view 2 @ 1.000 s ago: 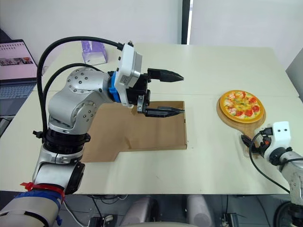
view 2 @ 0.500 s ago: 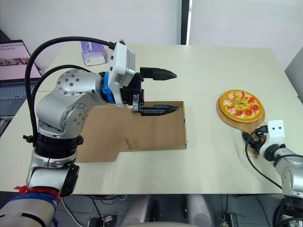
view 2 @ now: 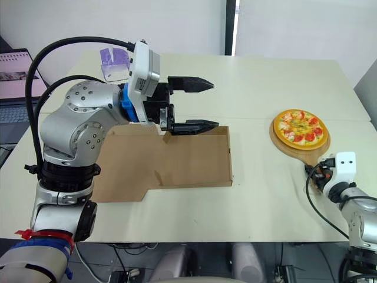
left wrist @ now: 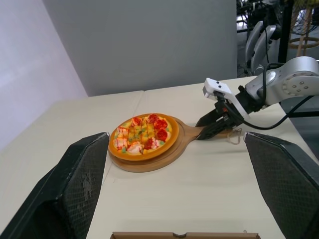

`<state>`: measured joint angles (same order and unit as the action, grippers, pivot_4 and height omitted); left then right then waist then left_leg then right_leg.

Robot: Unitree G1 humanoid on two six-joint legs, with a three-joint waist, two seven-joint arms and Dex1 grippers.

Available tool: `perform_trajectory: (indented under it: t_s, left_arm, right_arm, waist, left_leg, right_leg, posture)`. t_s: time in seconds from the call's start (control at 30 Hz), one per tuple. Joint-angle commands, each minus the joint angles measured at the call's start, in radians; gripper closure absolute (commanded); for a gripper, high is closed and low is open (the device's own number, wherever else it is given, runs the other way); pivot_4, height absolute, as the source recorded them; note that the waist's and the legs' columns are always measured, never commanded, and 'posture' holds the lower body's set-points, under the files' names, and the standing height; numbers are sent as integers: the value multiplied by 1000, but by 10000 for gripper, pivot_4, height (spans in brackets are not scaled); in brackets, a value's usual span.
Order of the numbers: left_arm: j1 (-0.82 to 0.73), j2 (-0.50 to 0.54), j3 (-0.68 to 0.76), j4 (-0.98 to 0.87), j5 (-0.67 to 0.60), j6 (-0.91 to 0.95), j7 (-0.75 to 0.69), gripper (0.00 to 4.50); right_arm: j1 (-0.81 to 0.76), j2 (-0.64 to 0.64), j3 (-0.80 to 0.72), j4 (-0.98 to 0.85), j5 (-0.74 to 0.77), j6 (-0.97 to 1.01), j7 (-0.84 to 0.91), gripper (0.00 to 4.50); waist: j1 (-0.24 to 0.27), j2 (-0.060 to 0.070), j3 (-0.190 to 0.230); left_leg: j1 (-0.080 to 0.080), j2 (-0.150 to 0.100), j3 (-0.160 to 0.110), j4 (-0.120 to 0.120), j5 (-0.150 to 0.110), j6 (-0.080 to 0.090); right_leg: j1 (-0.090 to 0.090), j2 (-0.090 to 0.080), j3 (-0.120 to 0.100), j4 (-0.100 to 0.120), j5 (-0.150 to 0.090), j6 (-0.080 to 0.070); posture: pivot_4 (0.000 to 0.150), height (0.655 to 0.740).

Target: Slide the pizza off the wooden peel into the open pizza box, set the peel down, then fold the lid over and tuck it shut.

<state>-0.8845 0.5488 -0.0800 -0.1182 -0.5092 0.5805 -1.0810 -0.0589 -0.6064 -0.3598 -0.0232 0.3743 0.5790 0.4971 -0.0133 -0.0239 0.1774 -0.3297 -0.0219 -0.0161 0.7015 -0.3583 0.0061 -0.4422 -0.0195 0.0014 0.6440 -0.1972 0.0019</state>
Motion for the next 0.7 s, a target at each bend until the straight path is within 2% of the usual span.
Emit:
perform_trajectory:
  t_s: [0.03,0.27,0.53,0.7]
  left_arm:
    - [-26,32,43,3,-12,-10,-12,0]
    - [-26,157,122,11,-73,95,-39,0]
    - [63,342,240,-25,-143,212,-56,0]
    - [160,447,337,-45,-182,265,-46,0]
  right_arm:
    - [-103,-48,11,-112,35,-69,82,28524]
    - [-315,-98,143,-43,-2,-151,239,28524]
    - [-521,-58,277,99,-53,-272,363,28524]
    - [-570,-31,329,172,-88,-379,431,28524]
  waist:
    - [-8,3,2]
    - [-18,4,4]
    - [-10,3,4]
    - [-8,3,5]
  left_leg:
    - [0,0,0,0,0,0]
    - [-1,0,0,0,0,0]
    - [-4,0,-3,-1,2,-3]
    - [-19,-1,-7,2,2,-4]
  right_leg:
    - [0,0,0,0,0,0]
    - [-2,0,0,0,0,0]
    - [-4,-2,-4,-2,0,0]
    - [-16,-4,-9,-1,0,-1]
  posture:
    - [1500,7400]
    - [1500,7400]
    - [1500,7400]
    - [1500,7400]
